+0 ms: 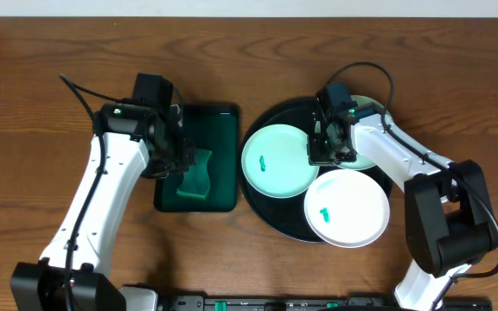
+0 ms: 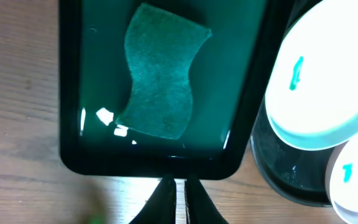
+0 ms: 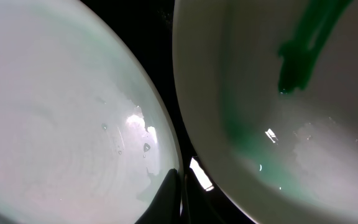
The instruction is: Clean dirty plates on tray and stack at the side
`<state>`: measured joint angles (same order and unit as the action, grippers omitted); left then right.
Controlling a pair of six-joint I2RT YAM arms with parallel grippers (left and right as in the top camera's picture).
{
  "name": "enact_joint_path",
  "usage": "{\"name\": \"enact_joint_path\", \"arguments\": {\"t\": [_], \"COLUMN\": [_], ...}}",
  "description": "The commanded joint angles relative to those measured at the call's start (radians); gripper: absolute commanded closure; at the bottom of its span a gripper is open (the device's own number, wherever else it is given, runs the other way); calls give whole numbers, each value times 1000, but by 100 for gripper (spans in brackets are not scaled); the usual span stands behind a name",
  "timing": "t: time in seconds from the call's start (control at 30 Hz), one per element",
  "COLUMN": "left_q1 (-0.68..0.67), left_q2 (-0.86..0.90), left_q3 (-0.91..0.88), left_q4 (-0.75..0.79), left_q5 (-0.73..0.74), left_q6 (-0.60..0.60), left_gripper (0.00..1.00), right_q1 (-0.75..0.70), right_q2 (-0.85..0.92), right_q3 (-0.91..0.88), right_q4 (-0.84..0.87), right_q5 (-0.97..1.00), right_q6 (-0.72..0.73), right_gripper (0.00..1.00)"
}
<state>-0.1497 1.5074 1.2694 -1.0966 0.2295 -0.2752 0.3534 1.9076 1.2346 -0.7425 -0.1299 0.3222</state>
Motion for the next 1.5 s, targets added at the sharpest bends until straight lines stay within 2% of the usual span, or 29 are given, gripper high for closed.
{"name": "enact_joint_path", "arguments": {"t": [0.0, 0.2, 0.27, 0.3, 0.37, 0.4, 0.5, 0.9, 1.3, 1.47], "left_q1": [-27, -67, -78, -82, -85, -85, -85, -85, -85, -85], "left_q2": [2, 2, 2, 2, 2, 2, 2, 2, 7, 35], "left_q3": [-9, -9, -9, -9, -9, -9, -9, -32, -192, -224], "left_q4": [14, 8, 7, 7, 7, 7, 11, 94, 276, 303], "left_q5": [-14, -88, -89, -89, -89, -89, -93, -167, -171, -171], "left_q6": [-19, -41, -41, -42, -41, -41, -41, -41, -41, -42], "left_gripper": [90, 90, 87, 83, 61, 55, 44, 43, 42, 43], "right_q1": [5, 7, 7, 6, 6, 6, 7, 8, 7, 7], "right_q2": [2, 2, 2, 2, 2, 2, 2, 2, 2, 2], "right_q3": [-6, -6, -6, -6, -6, -6, -6, -6, -6, -6], "right_q4": [2, 3, 2, 2, 2, 2, 2, -2, -1, -1], "right_q5": [6, 6, 6, 6, 6, 6, 6, 1, 2, 3], "right_q6": [7, 6, 6, 6, 6, 6, 6, 6, 6, 6], "right_gripper": [99, 99, 99, 99, 99, 99, 99, 99, 99, 99]}}
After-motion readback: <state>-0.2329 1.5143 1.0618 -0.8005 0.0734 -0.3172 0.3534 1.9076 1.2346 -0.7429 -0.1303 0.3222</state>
